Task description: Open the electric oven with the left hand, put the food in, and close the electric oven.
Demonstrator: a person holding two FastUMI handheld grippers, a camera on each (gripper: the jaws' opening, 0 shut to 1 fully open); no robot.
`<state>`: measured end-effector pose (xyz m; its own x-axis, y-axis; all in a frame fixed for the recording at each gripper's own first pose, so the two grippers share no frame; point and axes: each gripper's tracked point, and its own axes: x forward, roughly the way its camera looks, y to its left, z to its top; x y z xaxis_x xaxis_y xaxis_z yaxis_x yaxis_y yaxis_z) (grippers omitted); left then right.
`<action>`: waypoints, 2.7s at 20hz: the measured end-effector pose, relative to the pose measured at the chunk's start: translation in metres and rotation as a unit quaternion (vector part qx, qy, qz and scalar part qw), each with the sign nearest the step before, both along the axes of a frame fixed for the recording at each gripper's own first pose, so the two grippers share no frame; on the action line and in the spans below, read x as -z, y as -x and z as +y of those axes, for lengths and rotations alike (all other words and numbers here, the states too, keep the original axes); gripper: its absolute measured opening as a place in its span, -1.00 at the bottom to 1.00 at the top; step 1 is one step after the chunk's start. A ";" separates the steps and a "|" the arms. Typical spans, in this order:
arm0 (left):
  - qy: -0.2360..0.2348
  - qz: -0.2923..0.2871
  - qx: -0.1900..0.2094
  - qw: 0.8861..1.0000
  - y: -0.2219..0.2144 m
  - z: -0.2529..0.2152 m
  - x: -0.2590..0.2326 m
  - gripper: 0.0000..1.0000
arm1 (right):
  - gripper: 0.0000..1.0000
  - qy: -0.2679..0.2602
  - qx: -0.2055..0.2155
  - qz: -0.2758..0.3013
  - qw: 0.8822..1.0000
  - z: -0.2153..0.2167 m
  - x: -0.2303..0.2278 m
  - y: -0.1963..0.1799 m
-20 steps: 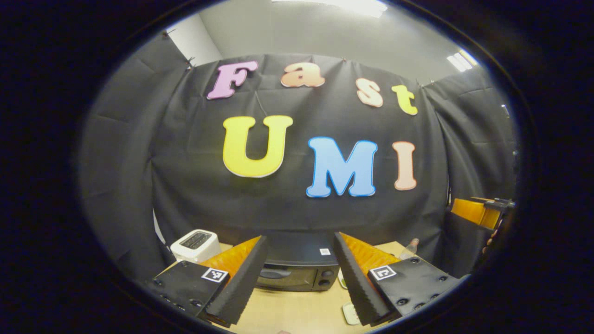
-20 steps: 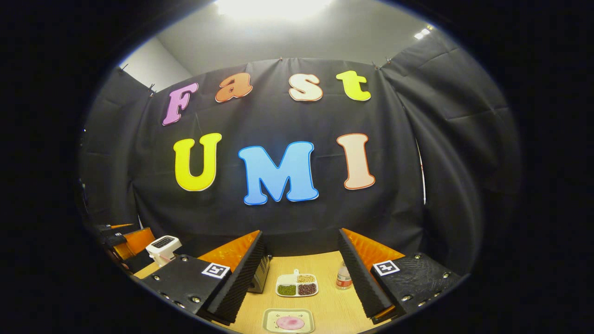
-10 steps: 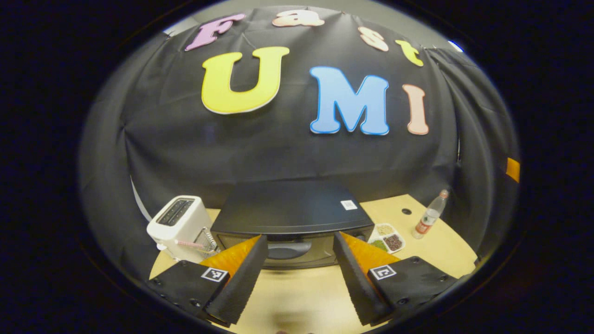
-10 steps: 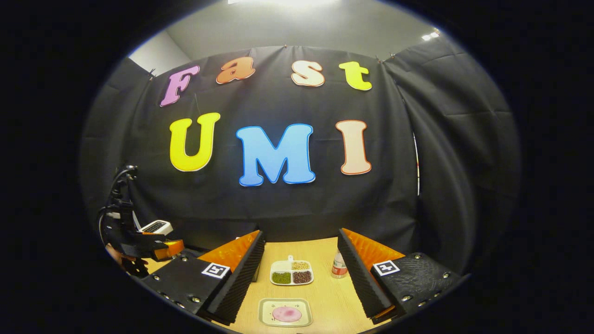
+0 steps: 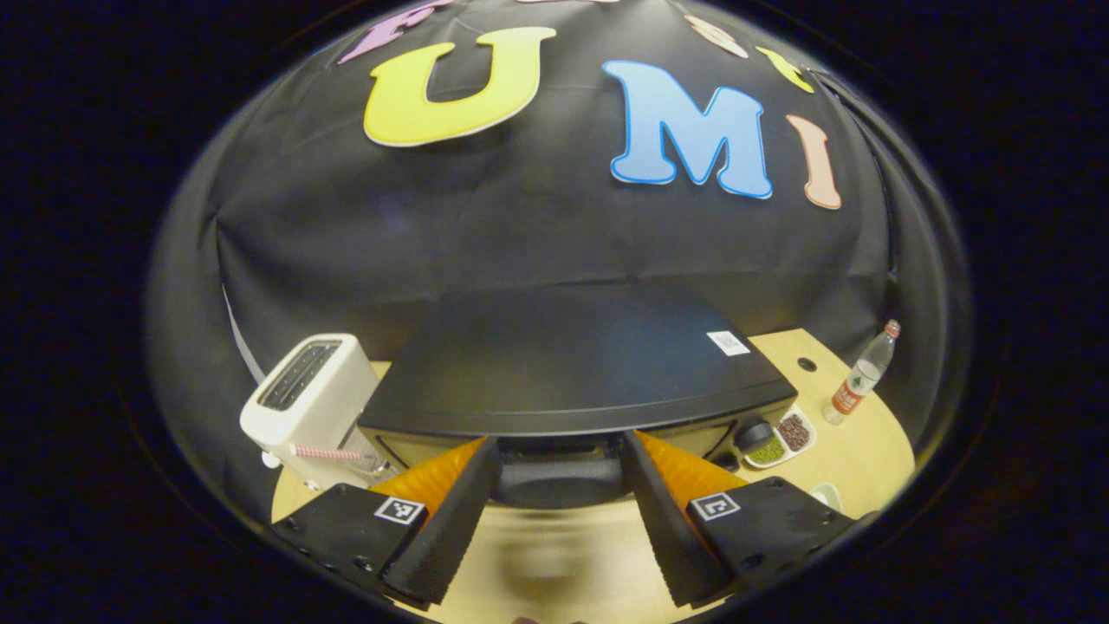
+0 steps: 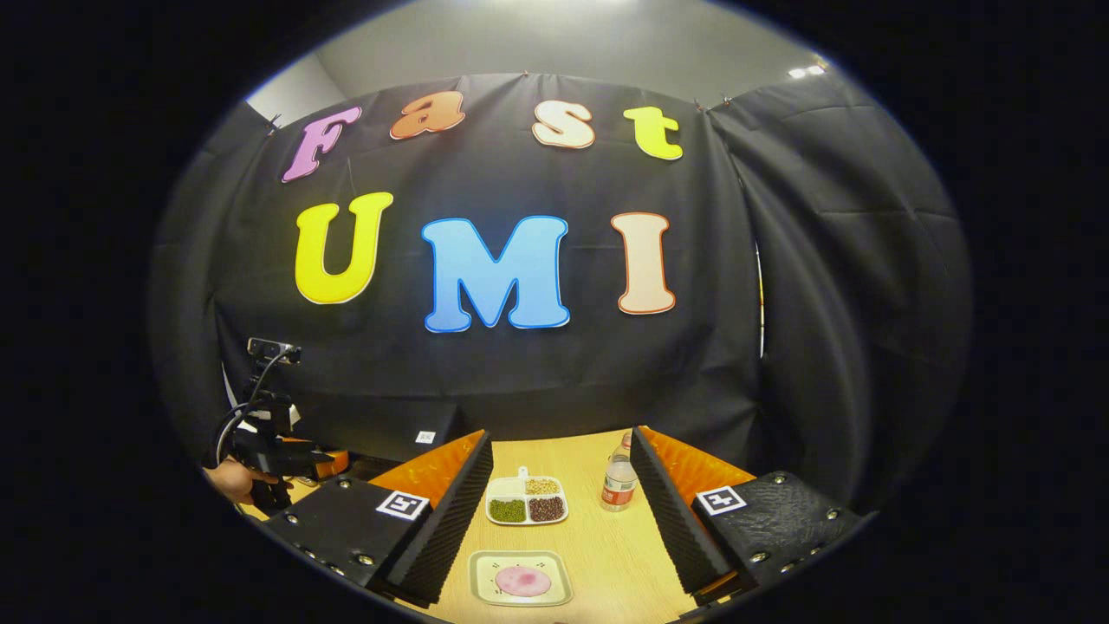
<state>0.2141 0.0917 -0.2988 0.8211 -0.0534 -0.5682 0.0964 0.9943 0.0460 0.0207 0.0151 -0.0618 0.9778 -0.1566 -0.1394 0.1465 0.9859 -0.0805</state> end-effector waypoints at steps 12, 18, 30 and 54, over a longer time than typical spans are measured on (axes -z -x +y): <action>-0.006 0.003 -0.018 1.000 0.056 0.000 0.015 0.91 | 0.94 -0.014 -0.030 0.012 0.999 0.015 0.011 -0.010; 0.001 0.016 -0.022 1.000 0.110 0.000 0.047 0.95 | 0.93 -0.012 -0.045 0.026 0.999 0.016 0.019 -0.008; 0.028 -0.069 -0.013 0.997 0.137 -0.013 -0.005 0.94 | 0.93 -0.036 -0.056 0.133 0.989 0.009 0.078 -0.007; 0.001 -0.191 -0.075 0.979 0.203 0.045 -0.155 1.00 | 0.95 -0.058 -0.012 0.579 0.813 -0.059 0.364 -0.028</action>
<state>0.0107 0.1368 -0.1436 0.9723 0.0827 -0.2185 -0.0738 0.9961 0.0483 0.0484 -0.0435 -0.4258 0.1832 -0.0599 -0.9812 0.0201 0.9982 -0.0572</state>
